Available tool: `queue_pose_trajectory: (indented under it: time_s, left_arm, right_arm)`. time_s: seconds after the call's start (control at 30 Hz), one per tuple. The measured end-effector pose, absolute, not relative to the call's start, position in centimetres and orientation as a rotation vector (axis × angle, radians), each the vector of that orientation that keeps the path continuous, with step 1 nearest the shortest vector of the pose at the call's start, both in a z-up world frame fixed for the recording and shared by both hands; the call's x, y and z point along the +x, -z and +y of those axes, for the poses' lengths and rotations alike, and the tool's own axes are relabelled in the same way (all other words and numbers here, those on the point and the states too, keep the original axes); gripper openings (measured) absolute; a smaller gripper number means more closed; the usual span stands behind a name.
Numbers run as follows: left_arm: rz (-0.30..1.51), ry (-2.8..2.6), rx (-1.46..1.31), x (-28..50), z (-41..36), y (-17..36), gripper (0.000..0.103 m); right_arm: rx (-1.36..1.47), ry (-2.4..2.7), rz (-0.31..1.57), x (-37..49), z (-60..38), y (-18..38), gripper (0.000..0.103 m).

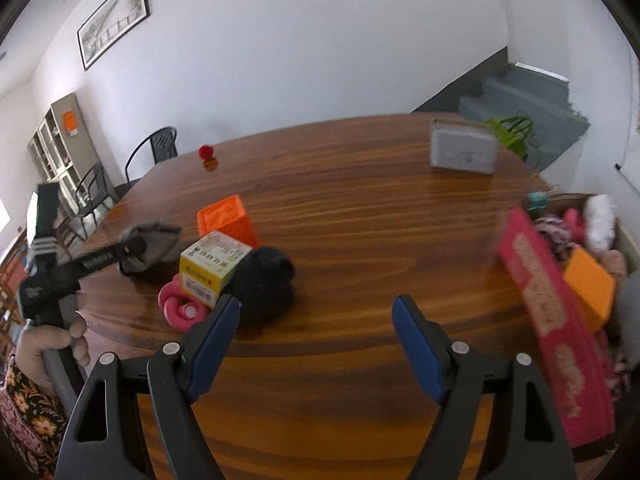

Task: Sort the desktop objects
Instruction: 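Move the left gripper back to the table and grasp the grey glove, then grasp the black fuzzy sock with the right gripper while the left lifts the glove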

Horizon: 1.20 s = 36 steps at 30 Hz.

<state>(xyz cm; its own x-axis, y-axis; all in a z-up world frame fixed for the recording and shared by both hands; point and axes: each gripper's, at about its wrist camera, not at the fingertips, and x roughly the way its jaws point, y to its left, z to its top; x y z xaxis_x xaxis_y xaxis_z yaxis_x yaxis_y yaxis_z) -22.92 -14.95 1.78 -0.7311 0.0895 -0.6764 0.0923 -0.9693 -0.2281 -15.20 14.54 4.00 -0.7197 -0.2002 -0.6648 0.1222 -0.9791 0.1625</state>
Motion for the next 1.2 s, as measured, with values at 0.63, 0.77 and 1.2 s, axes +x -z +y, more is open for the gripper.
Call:
queue_pose_trajectory:
  time_s: [0.63,0.77,1.2]
  left_arm:
    - [0.506,2.943,1.080,-21.3,-14.9,-5.2,0.042]
    - [0.504,2.944,1.097,-21.3,-14.5,-4.9,0.042]
    - [0.476,2.991,1.070,-20.3,-13.4,-6.1,0.042]
  right_arm:
    - [1.195,2.667,-0.068,-20.7,10.6,-0.7,0.082]
    - [1.205,2.623,-0.074,-21.1,10.1,-0.3,0.080]
    - [1.111,2.680,-0.040,-18.1,11.9,-2.7,0.049]
